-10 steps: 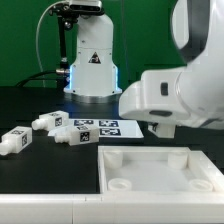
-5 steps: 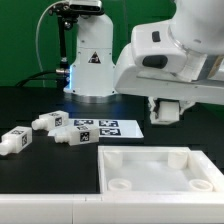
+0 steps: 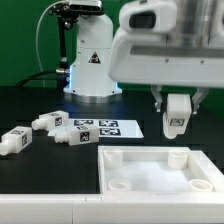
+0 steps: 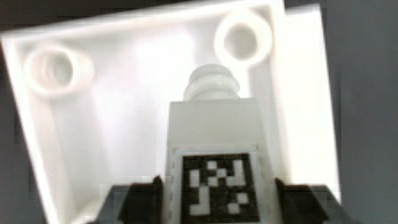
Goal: Assemble square table
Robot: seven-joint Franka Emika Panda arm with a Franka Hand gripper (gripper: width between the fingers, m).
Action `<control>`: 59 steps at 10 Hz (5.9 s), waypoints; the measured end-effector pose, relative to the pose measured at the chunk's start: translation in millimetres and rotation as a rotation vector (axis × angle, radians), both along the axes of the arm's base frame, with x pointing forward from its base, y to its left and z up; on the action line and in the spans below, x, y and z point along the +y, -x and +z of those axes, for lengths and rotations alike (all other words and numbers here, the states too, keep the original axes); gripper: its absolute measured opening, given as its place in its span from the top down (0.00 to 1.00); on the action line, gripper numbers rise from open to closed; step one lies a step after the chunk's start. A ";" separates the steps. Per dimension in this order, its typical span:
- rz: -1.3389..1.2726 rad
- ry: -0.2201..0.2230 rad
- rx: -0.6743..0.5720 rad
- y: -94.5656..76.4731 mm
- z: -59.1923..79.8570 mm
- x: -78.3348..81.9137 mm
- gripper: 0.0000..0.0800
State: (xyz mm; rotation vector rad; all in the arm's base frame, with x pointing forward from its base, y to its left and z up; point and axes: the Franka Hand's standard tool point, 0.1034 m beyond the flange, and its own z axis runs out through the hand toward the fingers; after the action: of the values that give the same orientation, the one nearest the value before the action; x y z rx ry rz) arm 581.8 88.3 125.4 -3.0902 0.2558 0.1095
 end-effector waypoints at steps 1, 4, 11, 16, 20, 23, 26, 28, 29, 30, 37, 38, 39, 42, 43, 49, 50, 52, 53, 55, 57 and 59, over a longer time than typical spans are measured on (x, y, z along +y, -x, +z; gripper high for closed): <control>0.002 0.001 -0.095 -6.4 -1.2 2.6 0.64; 0.017 0.009 -0.328 -14.1 -4.0 9.9 0.64; 0.147 0.056 -0.466 -34.3 -0.5 2.6 0.64; 0.165 0.061 -0.526 -64.8 3.0 15.9 0.64; 0.175 0.064 -0.506 -59.7 -10.2 18.7 0.64; 0.181 0.066 -0.488 -54.7 -22.7 22.8 0.64; 0.184 0.071 -0.476 -53.2 -31.6 21.4 0.64; 0.187 0.074 -0.470 -53.2 -36.9 20.7 0.64; 0.186 0.074 -0.471 -54.3 -37.9 20.8 0.64; 0.189 0.075 -0.469 -55.6 -40.7 22.6 0.64; 0.197 0.079 -0.516 -56.3 -49.0 24.5 0.64; 0.197 0.079 -0.521 -56.1 -48.9 24.3 0.64; 0.197 0.079 -0.521 -56.1 -48.9 24.3 0.64; 0.197 0.080 -0.521 -56.1 -49.0 24.3 0.55; 0.198 0.080 -0.505 -54.9 -50.2 24.1 0.33; 0.169 0.070 -0.198 -67.9 -36.0 10.9 0.19; 0.158 0.071 -0.157 -67.7 -40.7 11.8 0.19; 0.131 0.070 -0.061 -67.7 -41.4 17.0 0.19; 0.067 0.045 -0.061 -68.0 -42.7 17.8 0.36; 0.057 0.044 -0.060 -67.8 -43.2 17.0 0.54; -0.046 0.045 -0.057 -67.7 -43.4 17.7 0.64; -0.192 0.050 -0.053 -67.5 -43.6 17.9 0.64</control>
Offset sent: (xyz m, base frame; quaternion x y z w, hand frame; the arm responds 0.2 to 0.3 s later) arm 0.0000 0.0000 0.0000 0.0000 0.1938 0.0000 0.9810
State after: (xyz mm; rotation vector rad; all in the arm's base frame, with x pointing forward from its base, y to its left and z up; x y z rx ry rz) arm 649.3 106.2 81.8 -3.0913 0.5588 0.0146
